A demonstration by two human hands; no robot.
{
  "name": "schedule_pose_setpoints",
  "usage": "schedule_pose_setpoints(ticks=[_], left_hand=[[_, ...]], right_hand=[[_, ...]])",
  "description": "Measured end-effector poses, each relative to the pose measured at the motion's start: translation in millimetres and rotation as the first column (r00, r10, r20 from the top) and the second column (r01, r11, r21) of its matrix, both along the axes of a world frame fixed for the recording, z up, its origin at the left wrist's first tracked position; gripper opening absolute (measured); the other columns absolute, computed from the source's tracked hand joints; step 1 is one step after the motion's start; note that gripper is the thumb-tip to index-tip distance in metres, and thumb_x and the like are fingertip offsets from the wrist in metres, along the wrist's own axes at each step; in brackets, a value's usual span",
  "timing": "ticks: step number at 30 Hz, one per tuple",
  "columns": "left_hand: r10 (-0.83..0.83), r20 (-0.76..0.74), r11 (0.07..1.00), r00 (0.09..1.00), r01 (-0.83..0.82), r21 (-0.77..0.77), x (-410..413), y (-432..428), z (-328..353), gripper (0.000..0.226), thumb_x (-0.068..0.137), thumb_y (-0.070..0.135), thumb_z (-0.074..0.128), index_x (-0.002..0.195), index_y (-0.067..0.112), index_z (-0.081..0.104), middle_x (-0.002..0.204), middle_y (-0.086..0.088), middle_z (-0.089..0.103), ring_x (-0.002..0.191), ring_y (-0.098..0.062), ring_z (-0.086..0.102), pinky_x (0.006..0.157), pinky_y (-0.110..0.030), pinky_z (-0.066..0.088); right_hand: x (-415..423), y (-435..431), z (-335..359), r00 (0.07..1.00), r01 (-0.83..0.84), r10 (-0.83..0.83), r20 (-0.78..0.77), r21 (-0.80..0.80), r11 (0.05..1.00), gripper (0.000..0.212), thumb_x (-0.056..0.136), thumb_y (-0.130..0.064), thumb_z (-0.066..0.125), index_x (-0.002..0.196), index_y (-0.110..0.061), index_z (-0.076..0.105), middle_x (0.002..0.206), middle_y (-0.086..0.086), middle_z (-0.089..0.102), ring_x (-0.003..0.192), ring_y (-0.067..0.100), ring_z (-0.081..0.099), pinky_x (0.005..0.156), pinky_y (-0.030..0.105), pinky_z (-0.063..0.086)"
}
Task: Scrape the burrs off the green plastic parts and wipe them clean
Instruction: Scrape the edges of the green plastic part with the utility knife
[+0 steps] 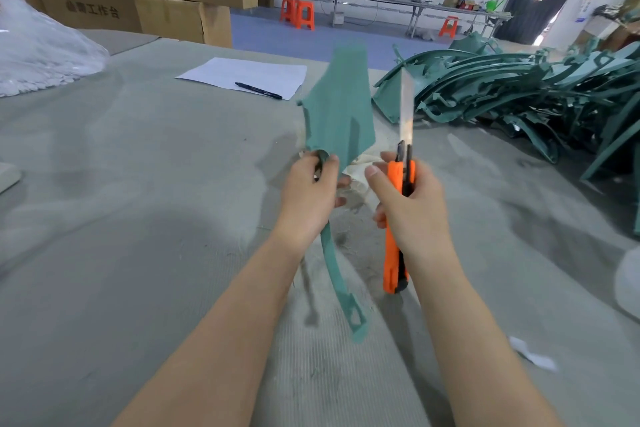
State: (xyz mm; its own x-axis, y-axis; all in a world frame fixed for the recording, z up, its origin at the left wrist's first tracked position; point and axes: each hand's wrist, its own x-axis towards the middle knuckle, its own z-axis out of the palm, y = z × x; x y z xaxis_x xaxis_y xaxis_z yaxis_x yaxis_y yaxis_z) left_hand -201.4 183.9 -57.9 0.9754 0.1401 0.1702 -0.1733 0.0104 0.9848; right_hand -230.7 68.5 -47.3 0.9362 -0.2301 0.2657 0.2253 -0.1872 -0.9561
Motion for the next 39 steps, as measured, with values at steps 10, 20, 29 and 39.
schedule_pose_setpoints(ticks=[10, 20, 29, 39], left_hand=[[-0.229, 0.017, 0.932, 0.973, 0.214, 0.292, -5.7, 7.8, 2.5, 0.032, 0.090, 0.017, 0.061, 0.101, 0.047, 0.059, 0.099, 0.029, 0.060, 0.091, 0.010, 0.057, 0.076, -0.002, 0.041], [-0.250, -0.024, 0.965, 0.968, 0.251, 0.082, -6.1, 28.3, 15.2, 0.018, 0.081, 0.036, 0.066, 0.098, 0.032, 0.071, 0.126, 0.012, 0.061, 0.113, -0.010, 0.060, 0.103, -0.032, 0.043], [-0.453, -0.115, 0.860, 0.884, 0.399, -0.319, -4.0, 40.4, 18.6, 0.025, 0.092, 0.026, 0.057, 0.080, 0.018, 0.078, 0.077, -0.003, 0.072, 0.064, -0.013, 0.068, 0.070, -0.028, 0.057], [-0.424, -0.218, 0.888, 0.879, 0.355, -0.293, -14.2, 40.9, 24.9, 0.038, 0.093, 0.014, 0.050, 0.062, 0.015, 0.072, 0.048, 0.001, 0.060, 0.038, -0.007, 0.054, 0.037, -0.012, 0.040]], right_hand=[[2.4, -30.7, 14.9, 0.994, 0.094, -0.106, 0.028, 0.274, 0.957, 0.016, 0.093, -0.044, 0.059, 0.095, -0.028, 0.057, 0.085, -0.004, 0.072, 0.042, 0.010, 0.048, 0.044, 0.020, 0.043], [11.8, -47.9, 8.7, 0.982, 0.102, -0.039, -0.187, 0.338, 0.935, 0.015, 0.090, -0.011, 0.062, 0.082, -0.021, 0.054, 0.074, 0.002, 0.054, 0.038, 0.007, 0.043, 0.041, 0.018, 0.040], [12.5, -43.6, 9.4, 0.981, 0.090, -0.006, -0.194, 0.428, 0.900, 0.012, 0.090, -0.008, 0.059, 0.095, -0.018, 0.063, 0.083, 0.001, 0.062, 0.055, 0.010, 0.051, 0.042, 0.018, 0.040], [12.2, -65.6, 12.4, 0.959, 0.135, 0.003, -0.284, 0.466, 0.874, 0.017, 0.088, -0.027, 0.068, 0.086, -0.015, 0.057, 0.066, -0.001, 0.055, 0.038, 0.008, 0.041, 0.037, 0.017, 0.036]])
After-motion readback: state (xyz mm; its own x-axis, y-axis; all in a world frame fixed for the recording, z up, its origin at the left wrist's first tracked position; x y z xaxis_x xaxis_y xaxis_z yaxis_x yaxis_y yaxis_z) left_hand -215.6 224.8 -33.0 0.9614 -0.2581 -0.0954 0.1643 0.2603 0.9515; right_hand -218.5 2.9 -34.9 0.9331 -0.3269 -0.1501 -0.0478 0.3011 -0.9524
